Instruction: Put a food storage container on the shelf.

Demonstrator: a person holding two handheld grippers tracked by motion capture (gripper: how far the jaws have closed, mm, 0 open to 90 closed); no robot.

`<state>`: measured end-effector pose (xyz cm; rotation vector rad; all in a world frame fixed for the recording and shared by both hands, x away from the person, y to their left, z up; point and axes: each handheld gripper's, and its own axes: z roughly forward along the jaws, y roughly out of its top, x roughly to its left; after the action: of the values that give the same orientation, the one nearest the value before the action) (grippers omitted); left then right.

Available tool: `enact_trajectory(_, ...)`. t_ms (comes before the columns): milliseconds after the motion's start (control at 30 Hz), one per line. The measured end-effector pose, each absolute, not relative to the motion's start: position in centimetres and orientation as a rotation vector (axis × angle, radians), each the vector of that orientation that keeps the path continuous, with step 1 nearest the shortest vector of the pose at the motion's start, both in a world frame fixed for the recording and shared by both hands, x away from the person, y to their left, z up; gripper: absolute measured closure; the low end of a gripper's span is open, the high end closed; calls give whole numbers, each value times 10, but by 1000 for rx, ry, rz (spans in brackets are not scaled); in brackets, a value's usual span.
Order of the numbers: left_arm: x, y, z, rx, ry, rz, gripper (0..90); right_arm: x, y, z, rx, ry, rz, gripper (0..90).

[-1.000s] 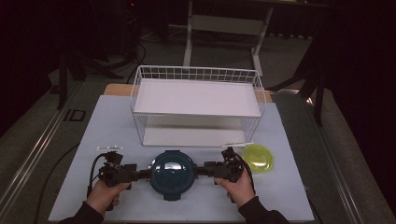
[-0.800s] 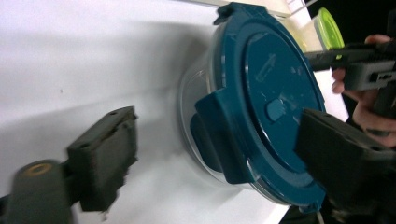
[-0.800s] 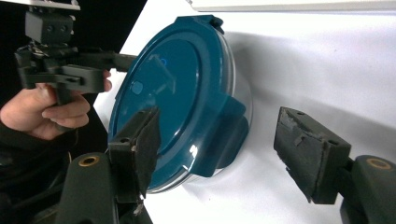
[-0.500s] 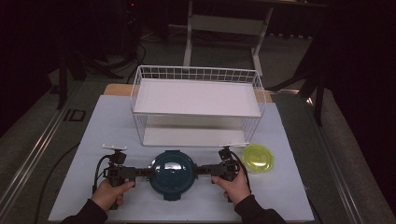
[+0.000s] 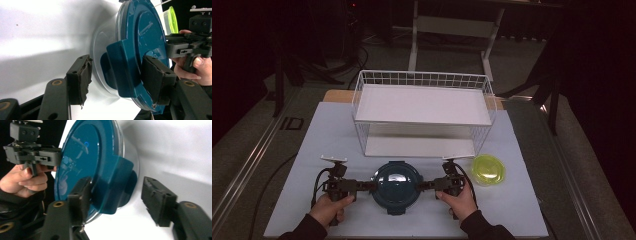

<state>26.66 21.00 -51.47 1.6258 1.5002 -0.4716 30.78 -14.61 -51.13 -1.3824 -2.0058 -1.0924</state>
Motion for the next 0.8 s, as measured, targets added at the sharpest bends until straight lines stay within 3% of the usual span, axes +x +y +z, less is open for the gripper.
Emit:
enact_trajectory(200, 269, 212, -518, 1598, 1471, -550, 497, 308, -147, -512, -1398, -1943, -1074, 478)
enact_trajectory(433, 273, 216, -524, 1567, 1456, -649, 516, 308, -146, -512, -1415, -1927, -1063, 489)
enact_trajectory(800, 267, 214, -518, 1586, 1453, -617, 528, 307, -149, -514, -1453, -1839, -1058, 528)
